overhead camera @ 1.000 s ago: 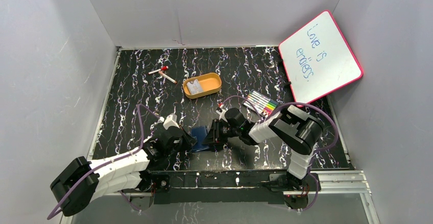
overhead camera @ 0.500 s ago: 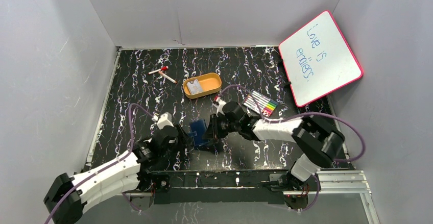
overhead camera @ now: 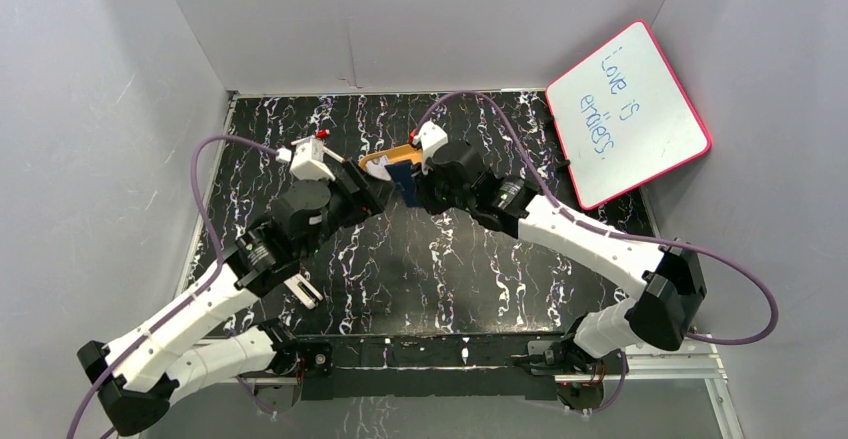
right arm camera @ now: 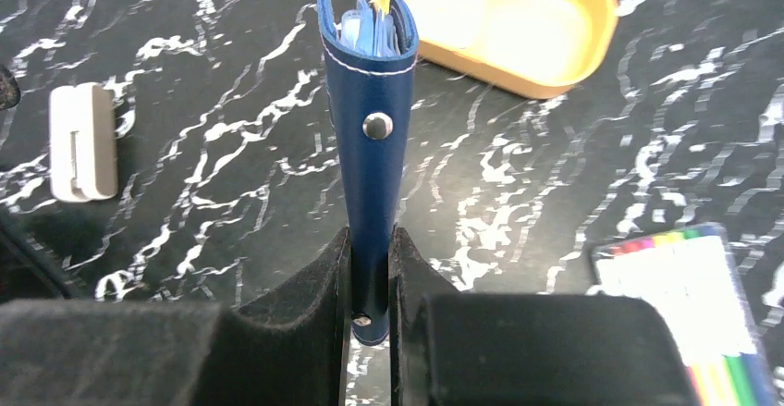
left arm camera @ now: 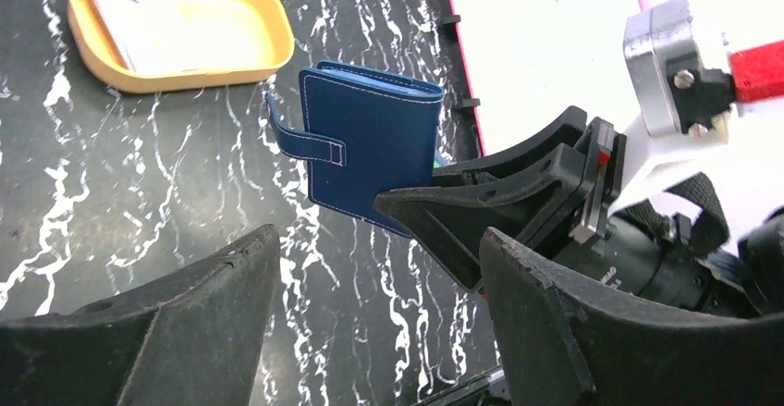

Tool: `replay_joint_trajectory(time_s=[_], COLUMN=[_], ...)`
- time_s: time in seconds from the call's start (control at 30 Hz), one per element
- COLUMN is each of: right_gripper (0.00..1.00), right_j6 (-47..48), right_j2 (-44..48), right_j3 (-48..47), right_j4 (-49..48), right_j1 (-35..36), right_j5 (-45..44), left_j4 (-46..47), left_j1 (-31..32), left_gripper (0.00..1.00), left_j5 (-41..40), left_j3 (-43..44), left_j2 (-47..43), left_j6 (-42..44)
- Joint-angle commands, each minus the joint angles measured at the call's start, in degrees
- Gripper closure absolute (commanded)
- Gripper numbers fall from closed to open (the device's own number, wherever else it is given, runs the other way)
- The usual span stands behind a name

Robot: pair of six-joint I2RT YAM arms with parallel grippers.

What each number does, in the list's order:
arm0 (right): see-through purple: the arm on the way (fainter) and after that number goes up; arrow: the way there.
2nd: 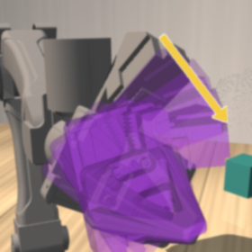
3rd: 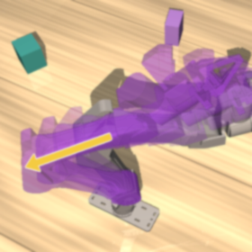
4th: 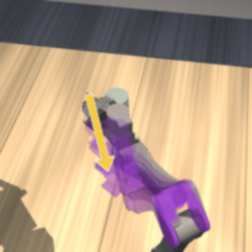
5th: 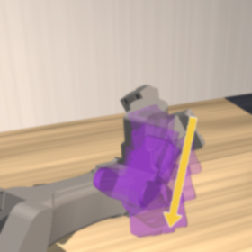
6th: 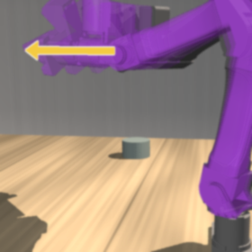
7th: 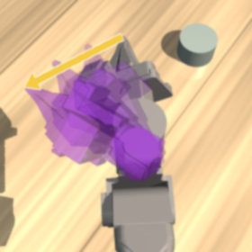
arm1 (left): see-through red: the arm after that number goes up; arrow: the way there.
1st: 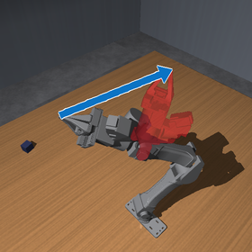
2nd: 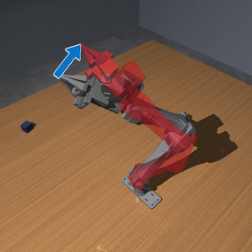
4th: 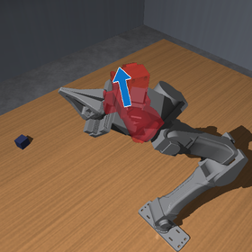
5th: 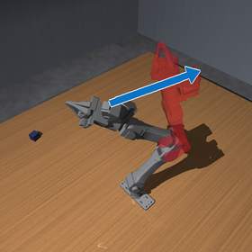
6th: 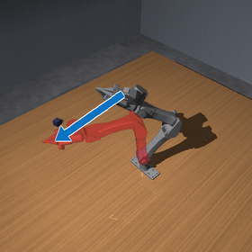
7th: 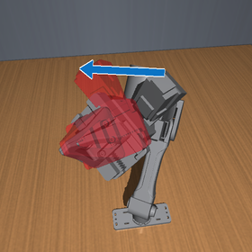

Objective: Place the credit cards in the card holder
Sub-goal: Pick up the card holder from the center of the board, then adjust the card holder.

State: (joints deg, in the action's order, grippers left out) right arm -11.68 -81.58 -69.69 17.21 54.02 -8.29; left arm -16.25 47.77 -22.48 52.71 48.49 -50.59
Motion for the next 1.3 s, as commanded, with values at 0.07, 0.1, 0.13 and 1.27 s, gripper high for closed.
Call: replay_joint_trajectory(time_s=[0.07,0.1,0.13,1.27], right_gripper=[1.00,1.00,1.00,1.00], right_j6=[11.23,13.85,16.03,96.57], right_j2=[1.61,1.93,2.71,22.04], right_j3=[-6.67,-6.43,-5.57,20.59], right_j4=[6.69,5.84,4.24,-54.90], right_j1=[0.39,0.75,1.19,4.66], right_j5=[-12.85,-15.48,-18.33,-13.77], left_j4=[-1.49,-2.69,-3.85,-5.02], left_j1=[-0.19,-0.17,-0.17,-0.22], left_gripper=[0.23,0.22,0.20,0.08], left_j5=[-1.93,-2.85,-3.88,11.83], left_j3=[8.67,9.87,11.11,33.42], left_j2=[6.95,7.50,7.73,18.34], left_j6=[-2.19,-4.09,-5.81,-17.57])
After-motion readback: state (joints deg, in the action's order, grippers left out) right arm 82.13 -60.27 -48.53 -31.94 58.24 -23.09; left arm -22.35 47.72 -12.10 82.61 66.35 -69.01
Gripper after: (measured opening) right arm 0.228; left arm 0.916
